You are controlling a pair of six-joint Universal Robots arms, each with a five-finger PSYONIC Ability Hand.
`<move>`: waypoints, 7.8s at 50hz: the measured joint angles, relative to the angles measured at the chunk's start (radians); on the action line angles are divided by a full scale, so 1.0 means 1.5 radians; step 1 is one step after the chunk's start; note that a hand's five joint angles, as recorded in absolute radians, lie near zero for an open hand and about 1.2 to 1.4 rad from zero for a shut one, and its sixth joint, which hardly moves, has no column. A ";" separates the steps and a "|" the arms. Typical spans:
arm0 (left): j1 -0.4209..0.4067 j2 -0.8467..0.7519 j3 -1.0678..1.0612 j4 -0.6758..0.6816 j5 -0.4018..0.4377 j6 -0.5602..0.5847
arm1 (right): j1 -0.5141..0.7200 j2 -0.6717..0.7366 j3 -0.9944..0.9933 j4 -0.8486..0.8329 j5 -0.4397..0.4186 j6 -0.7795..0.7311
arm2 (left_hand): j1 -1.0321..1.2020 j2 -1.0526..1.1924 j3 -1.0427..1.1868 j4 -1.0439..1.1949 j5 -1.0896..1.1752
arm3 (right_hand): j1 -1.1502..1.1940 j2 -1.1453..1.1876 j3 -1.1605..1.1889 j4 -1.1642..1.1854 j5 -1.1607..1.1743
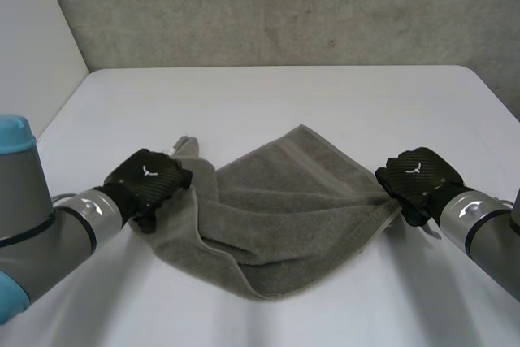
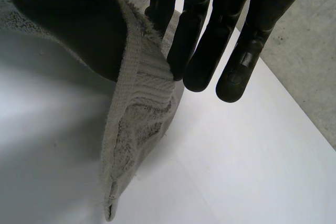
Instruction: Fold the laundry
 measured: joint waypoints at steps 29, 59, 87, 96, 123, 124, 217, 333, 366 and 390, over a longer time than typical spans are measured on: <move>-0.047 -0.065 -0.050 0.177 0.000 -0.036 | 0.005 0.012 0.028 -0.032 0.001 -0.003 | 0.231 0.220 0.220 0.221 0.221 | 0.000 0.000 0.000 0.000 0.000; -0.021 0.333 -0.047 0.062 0.003 -0.241 | -0.029 0.109 -0.170 0.144 0.153 -0.148 | 0.477 0.491 0.491 0.492 0.487 | 0.000 0.000 0.000 0.000 0.000; 0.034 -0.070 0.288 0.175 -0.068 -0.241 | 0.046 0.138 -0.451 -0.005 0.166 -0.145 | 0.477 0.491 0.491 0.492 0.489 | 0.000 0.004 0.000 0.000 0.000; 0.013 -0.095 0.596 0.257 -0.168 -0.281 | 0.065 0.104 -0.532 -0.323 0.175 -0.138 | 0.477 0.491 0.491 0.493 0.489 | 0.000 0.004 0.001 0.000 0.000; 0.032 -0.093 -0.008 0.393 -0.159 -0.356 | 0.022 0.184 -0.093 -0.264 -0.070 0.013 | 0.477 0.491 0.491 0.493 0.491 | -0.044 -0.061 -0.058 -0.060 -0.051; 0.034 -0.094 -0.011 0.393 -0.159 -0.356 | 0.019 0.186 -0.092 -0.264 -0.069 0.025 | 0.477 0.491 0.491 0.493 0.491 | -0.071 -0.098 -0.104 -0.098 -0.084; -0.015 -0.102 0.558 0.240 -0.242 -0.264 | 0.009 0.111 -0.510 -0.328 0.155 -0.055 | 0.482 0.492 0.491 0.493 0.492 | 0.006 0.004 0.000 0.000 -0.004; -0.027 -0.045 0.043 0.264 -0.219 -0.273 | -0.113 0.232 -0.239 0.056 0.008 0.136 | -0.205 -0.209 -0.208 -0.206 -0.185 | -0.320 -0.398 -0.406 -0.411 -0.413; -0.029 -0.039 0.025 0.265 -0.220 -0.272 | -0.168 0.176 -0.268 -0.119 0.170 -0.114 | -0.205 -0.210 -0.208 -0.206 -0.185 | -0.014 0.002 -0.003 -0.003 -0.014; -0.031 -0.021 0.012 0.265 -0.225 -0.274 | 0.307 0.333 -0.317 -0.283 -0.149 -0.017 | -0.205 -0.210 -0.208 -0.207 -0.185 | -0.041 -0.031 -0.043 -0.047 -0.041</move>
